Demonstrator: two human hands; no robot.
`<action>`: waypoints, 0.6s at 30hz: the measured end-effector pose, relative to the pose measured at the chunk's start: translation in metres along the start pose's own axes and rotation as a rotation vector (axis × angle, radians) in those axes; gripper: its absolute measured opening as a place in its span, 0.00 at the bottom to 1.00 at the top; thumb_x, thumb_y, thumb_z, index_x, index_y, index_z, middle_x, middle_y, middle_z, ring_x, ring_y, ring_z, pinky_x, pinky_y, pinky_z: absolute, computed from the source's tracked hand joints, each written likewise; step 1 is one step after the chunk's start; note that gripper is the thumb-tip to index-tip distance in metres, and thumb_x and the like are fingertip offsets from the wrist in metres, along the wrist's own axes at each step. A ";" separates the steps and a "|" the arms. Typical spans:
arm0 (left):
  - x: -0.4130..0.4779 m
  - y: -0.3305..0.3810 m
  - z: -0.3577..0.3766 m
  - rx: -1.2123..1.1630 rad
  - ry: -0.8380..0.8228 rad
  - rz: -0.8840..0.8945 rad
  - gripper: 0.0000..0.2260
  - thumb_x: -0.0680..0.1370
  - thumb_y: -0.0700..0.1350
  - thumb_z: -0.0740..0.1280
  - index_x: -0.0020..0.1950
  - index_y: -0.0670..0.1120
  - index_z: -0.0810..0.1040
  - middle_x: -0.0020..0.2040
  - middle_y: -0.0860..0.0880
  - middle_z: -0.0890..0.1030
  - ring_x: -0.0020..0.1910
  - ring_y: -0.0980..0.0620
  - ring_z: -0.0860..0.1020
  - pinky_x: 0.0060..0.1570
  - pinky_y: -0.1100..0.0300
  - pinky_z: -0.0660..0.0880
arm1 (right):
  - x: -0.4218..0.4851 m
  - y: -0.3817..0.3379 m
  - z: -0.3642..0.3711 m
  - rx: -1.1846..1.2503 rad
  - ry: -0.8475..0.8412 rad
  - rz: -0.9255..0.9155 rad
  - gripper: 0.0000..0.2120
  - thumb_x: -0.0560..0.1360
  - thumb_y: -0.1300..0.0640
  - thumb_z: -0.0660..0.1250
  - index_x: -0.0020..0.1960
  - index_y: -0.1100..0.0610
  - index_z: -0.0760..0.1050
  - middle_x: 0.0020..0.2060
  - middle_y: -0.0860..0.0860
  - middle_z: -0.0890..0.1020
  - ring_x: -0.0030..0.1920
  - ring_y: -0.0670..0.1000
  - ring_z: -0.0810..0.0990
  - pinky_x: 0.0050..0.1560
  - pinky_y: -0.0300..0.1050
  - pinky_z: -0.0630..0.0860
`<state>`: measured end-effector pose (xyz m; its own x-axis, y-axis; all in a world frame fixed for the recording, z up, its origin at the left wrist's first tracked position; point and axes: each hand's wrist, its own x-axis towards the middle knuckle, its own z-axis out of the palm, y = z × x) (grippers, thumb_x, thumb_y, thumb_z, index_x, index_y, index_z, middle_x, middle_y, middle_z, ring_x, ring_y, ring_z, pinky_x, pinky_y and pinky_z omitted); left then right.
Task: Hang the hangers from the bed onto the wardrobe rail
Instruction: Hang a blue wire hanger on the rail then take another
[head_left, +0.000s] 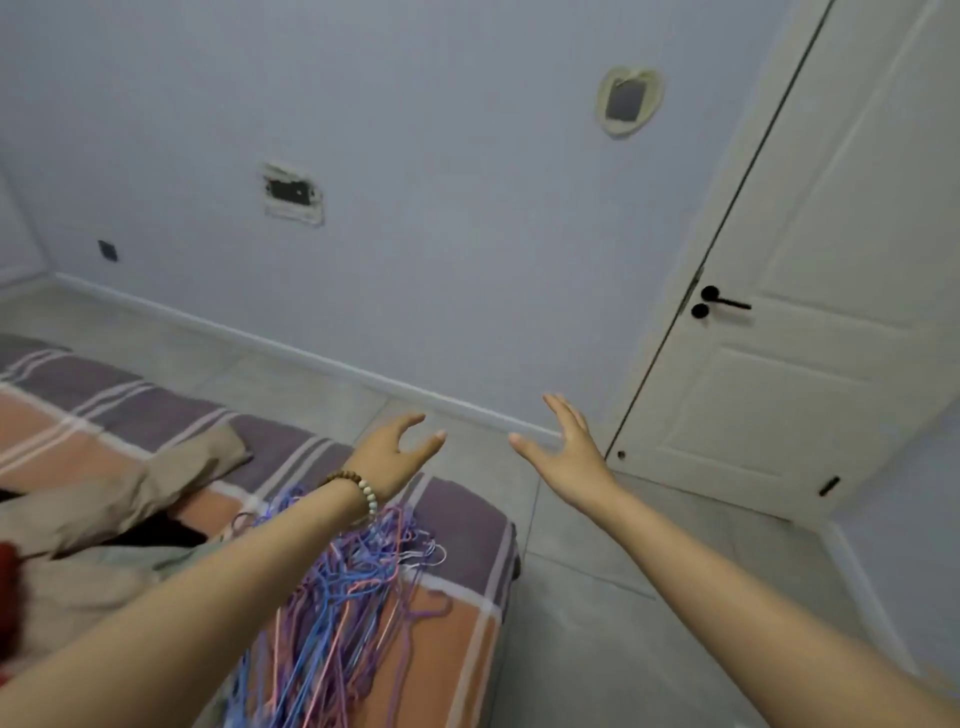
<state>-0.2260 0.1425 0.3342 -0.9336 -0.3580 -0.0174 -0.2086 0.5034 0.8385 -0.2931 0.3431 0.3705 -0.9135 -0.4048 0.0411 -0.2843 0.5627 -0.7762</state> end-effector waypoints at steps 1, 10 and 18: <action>-0.003 -0.030 -0.002 0.006 0.004 -0.055 0.24 0.75 0.56 0.64 0.69 0.47 0.68 0.70 0.45 0.70 0.68 0.47 0.69 0.66 0.55 0.65 | 0.003 0.008 0.029 -0.011 -0.030 0.010 0.35 0.75 0.47 0.66 0.76 0.52 0.54 0.76 0.47 0.52 0.76 0.47 0.51 0.71 0.39 0.50; -0.047 -0.252 0.010 -0.012 -0.005 -0.504 0.29 0.76 0.54 0.64 0.72 0.42 0.63 0.73 0.43 0.65 0.71 0.44 0.65 0.69 0.51 0.63 | -0.013 0.090 0.242 -0.006 -0.312 0.188 0.35 0.73 0.51 0.69 0.74 0.56 0.57 0.75 0.52 0.56 0.75 0.50 0.56 0.73 0.44 0.54; -0.081 -0.358 0.044 -0.131 0.152 -0.749 0.25 0.76 0.47 0.65 0.70 0.38 0.66 0.69 0.40 0.69 0.68 0.42 0.68 0.65 0.56 0.64 | -0.038 0.165 0.367 0.138 -0.406 0.393 0.34 0.70 0.57 0.73 0.71 0.58 0.63 0.69 0.57 0.70 0.69 0.55 0.68 0.70 0.52 0.66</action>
<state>-0.0889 0.0257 0.0118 -0.5047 -0.6747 -0.5386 -0.7236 -0.0096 0.6901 -0.1990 0.1868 0.0100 -0.7501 -0.4437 -0.4903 0.1194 0.6384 -0.7604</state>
